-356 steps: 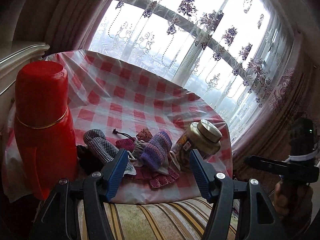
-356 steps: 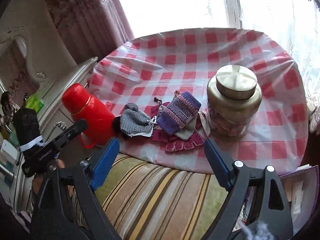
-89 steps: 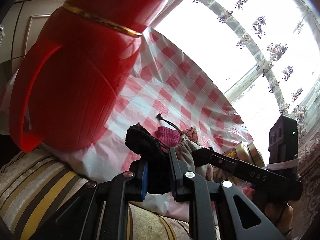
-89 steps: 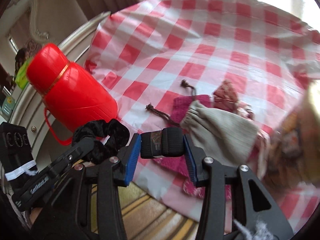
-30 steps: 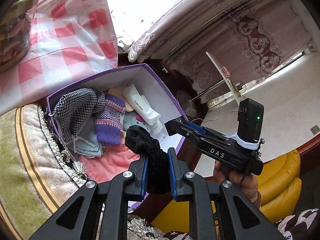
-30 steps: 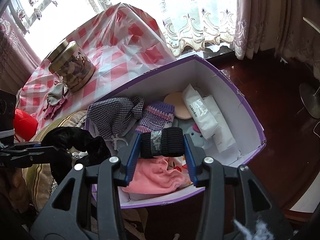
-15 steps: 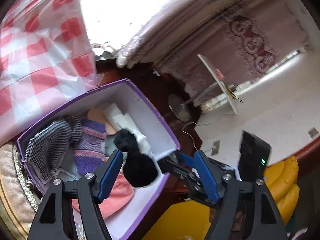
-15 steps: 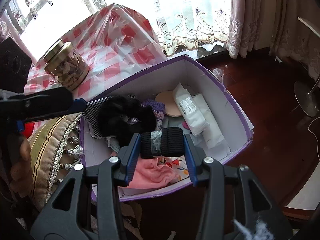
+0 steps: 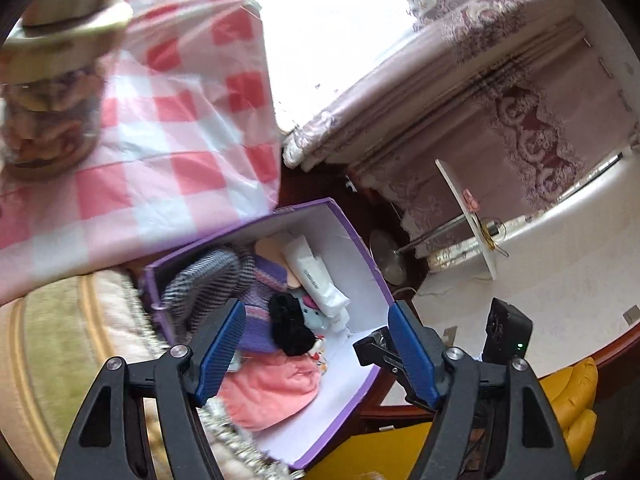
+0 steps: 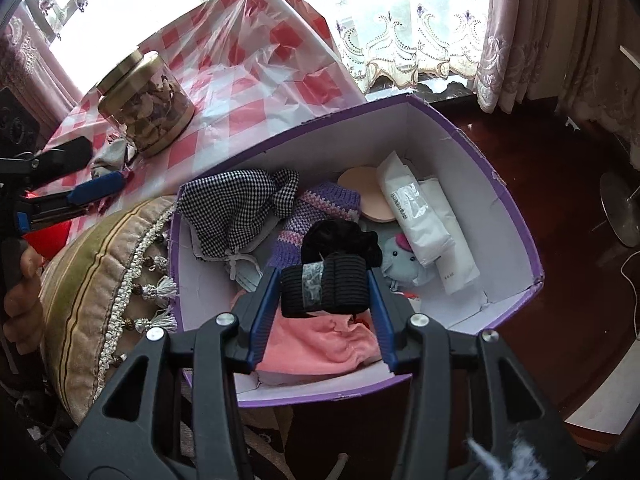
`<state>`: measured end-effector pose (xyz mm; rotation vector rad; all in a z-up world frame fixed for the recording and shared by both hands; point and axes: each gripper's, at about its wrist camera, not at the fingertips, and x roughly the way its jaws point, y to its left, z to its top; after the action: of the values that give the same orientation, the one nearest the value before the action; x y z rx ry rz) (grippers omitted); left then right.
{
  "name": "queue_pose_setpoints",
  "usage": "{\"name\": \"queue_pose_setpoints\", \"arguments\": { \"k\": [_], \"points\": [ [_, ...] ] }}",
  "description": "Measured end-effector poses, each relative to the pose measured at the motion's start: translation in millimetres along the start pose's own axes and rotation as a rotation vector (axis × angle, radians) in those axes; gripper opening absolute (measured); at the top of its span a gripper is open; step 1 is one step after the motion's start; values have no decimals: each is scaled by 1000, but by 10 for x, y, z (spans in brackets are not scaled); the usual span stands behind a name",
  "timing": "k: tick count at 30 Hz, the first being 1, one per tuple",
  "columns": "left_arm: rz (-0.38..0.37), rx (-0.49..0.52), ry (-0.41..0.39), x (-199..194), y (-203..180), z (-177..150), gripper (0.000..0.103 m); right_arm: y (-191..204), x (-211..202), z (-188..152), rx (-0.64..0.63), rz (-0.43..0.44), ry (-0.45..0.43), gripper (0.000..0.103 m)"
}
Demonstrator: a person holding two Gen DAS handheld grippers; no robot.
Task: Organize soft objects
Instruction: 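Carry both black items over the box and open both tools to drop them, then move both open tools back to the remaining items on the table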
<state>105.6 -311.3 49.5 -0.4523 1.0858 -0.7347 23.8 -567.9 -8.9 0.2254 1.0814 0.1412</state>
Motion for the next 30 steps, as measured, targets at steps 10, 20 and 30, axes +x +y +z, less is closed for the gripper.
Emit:
{"name": "queue_pose_setpoints", "arguments": {
  "k": [10,20,30],
  "points": [
    [82,-136,-127,-735,712,-132,75,22,-9,8,3,-74,47,64],
    [152,-218,-234,-1396,1205,-523,75,655,-197,178,-105,37,12,64],
    [274,-274,-400,-2241,1656,-878,75,1540,-509,343,-254,143,-51,68]
  ]
}}
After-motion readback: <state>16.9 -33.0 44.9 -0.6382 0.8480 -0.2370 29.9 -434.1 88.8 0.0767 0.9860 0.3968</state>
